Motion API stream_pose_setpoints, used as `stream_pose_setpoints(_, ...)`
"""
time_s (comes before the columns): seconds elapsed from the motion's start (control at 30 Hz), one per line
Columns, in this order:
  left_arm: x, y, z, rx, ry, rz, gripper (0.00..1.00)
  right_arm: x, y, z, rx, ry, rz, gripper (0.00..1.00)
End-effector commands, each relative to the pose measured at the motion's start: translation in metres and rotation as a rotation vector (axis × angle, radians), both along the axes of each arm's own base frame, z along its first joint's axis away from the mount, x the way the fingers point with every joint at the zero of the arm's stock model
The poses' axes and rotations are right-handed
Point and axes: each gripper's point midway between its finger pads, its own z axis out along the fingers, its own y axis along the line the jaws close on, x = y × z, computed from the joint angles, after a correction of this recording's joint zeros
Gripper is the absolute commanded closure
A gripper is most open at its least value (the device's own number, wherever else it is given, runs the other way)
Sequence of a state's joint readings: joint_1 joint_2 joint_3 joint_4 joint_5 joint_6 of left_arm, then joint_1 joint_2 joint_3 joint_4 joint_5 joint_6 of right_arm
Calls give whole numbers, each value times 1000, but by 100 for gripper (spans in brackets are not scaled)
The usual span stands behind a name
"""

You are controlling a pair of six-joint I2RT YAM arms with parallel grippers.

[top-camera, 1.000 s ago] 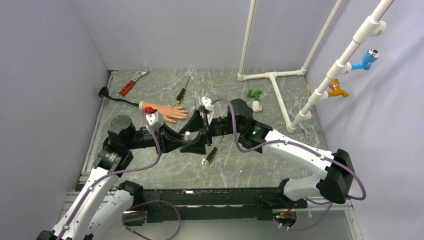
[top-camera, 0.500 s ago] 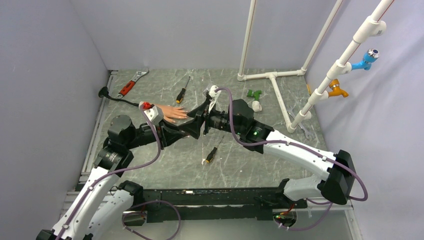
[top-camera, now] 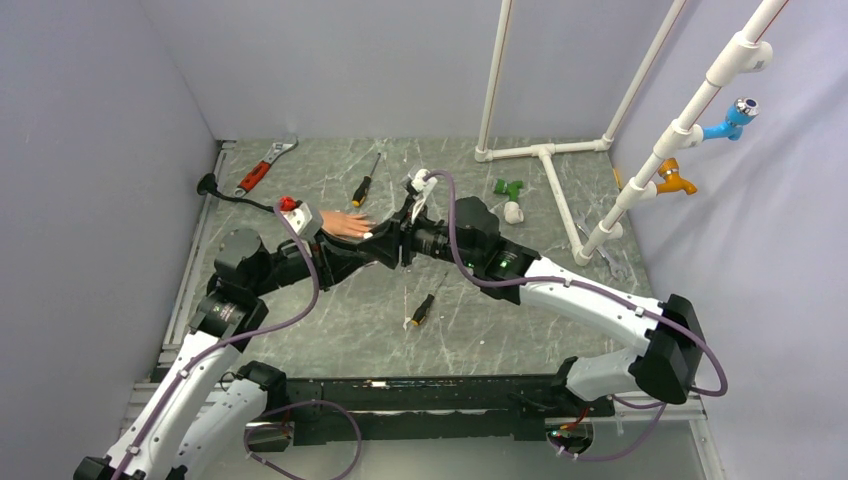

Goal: Paint the nails
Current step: Unscrew the nail polish bottle.

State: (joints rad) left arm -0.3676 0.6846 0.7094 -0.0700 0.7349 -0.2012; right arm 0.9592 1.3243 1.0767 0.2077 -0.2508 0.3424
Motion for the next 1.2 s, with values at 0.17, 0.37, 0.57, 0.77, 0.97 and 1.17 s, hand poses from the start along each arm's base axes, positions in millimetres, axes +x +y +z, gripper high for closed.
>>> stream_pose_setpoints(0.17,4,2,17,-37,-47,16,100,-4,9,19,30,-49,52,91)
stream_pose_setpoints(0.37,0,0,19,-41,-35,-24,100,-31,6,11,23,-115,227,100)
stream_pose_setpoints(0.57,-25,-9,27,-59,-87,-186,100,-64,-5,15,60,-150,457,100)
stream_pose_setpoints(0.77,-49,-15,30,-75,-109,-335,100,-84,-15,14,67,-168,613,100)
stream_pose_setpoints(0.97,-60,-16,32,-88,-114,-403,100,-95,-18,16,76,-168,688,100)
stream_pose_setpoints(1.17,-59,-16,32,-85,-113,-395,100,-93,-18,17,66,-182,673,74)
